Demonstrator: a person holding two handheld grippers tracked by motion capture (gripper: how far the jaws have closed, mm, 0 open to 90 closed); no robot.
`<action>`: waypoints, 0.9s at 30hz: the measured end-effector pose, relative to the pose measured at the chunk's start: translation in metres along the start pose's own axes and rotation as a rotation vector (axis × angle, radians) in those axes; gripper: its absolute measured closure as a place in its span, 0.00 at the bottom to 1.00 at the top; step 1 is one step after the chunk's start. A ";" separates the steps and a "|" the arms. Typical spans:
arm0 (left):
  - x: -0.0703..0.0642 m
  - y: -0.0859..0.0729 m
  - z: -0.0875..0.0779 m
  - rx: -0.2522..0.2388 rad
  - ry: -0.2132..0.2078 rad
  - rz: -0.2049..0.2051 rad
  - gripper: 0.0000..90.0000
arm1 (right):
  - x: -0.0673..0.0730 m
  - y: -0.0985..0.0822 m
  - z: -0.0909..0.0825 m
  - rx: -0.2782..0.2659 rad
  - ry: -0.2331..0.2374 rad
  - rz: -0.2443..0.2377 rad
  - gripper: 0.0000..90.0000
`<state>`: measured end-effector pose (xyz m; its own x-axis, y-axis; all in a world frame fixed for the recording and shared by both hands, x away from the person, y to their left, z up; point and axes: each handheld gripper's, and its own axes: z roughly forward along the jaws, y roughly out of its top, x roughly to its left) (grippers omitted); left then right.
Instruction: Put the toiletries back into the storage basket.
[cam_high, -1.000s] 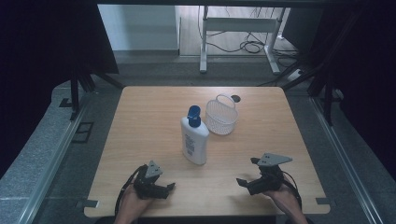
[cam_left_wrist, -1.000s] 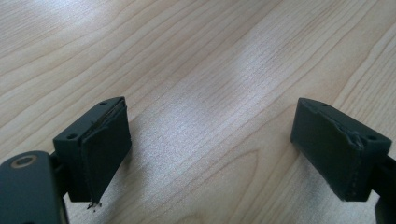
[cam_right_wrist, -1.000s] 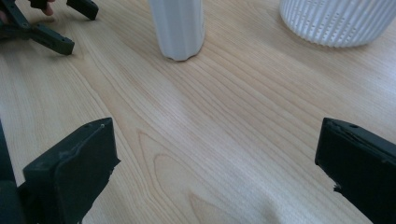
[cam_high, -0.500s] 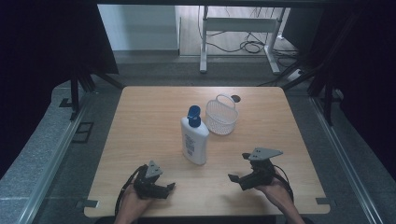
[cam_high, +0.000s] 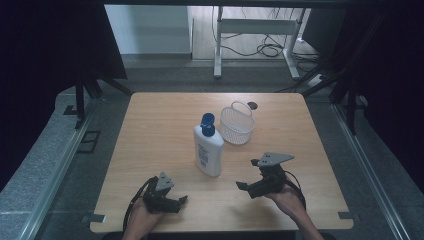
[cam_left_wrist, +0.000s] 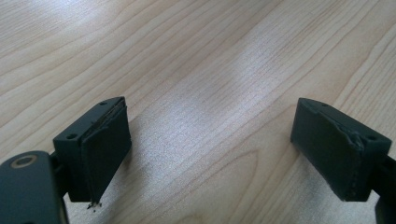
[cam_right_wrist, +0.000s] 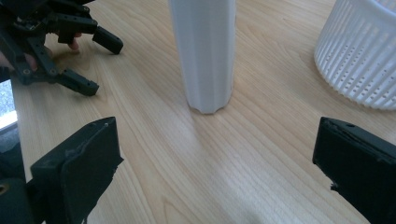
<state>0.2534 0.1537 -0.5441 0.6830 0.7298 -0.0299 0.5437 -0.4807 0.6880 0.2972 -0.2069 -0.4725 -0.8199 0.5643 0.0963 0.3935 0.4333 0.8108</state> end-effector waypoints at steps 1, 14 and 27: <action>0.000 0.000 0.000 0.000 0.000 0.000 0.13 | 0.000 0.002 0.001 0.001 0.000 -0.001 0.01; 0.000 0.000 0.000 -0.003 0.001 -0.001 0.13 | 0.005 0.023 0.015 -0.010 0.003 -0.026 0.02; 0.000 0.000 0.000 -0.003 0.001 -0.001 0.13 | 0.002 0.036 0.029 -0.021 0.003 0.003 0.04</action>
<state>0.2534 0.1536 -0.5442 0.6817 0.7310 -0.0299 0.5432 -0.4783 0.6900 0.3217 -0.1698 -0.4598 -0.8199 0.5635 0.1010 0.3874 0.4163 0.8226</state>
